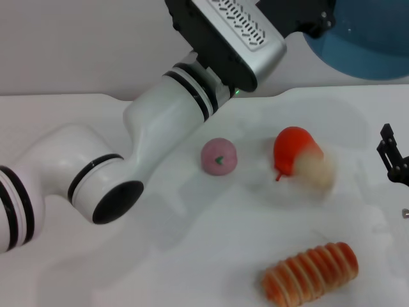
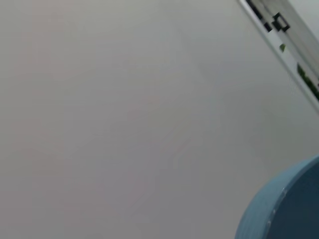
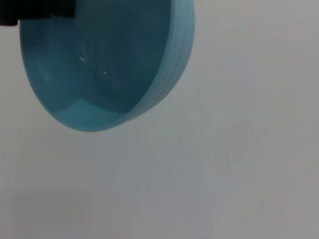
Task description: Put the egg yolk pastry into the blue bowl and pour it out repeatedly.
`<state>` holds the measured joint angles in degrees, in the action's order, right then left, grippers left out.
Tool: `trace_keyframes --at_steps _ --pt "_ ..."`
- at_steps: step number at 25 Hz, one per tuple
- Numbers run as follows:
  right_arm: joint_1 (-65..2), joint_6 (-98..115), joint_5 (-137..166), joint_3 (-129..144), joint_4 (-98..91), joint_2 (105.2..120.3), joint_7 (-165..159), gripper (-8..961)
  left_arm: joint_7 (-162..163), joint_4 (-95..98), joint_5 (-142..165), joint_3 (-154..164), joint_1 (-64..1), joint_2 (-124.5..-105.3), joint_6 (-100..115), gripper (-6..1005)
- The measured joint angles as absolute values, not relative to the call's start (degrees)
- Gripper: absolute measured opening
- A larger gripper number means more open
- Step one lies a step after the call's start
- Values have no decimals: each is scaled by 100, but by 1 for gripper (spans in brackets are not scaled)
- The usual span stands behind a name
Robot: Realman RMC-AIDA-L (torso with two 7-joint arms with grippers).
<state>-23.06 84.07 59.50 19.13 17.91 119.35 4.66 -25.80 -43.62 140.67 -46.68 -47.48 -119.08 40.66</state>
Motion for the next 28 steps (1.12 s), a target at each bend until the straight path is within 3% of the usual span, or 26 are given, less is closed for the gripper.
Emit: trace_keyframes --at_steps 9,20,28 --pt "-2302 8351 5950 1879 1793 11944 466 657 -2582 -4496 14070 -4762 -4813 -11908 3447 0" --pt "-2258 8331 5950 1915 1793 11944 466 656 -2856 -6243 14167 -7093 -4618 -11839 -1017 0" --pt "-2294 8331 6044 1943 1792 11932 388 656 -2716 -6525 14945 -8338 -4826 -11835 -3696 -1"
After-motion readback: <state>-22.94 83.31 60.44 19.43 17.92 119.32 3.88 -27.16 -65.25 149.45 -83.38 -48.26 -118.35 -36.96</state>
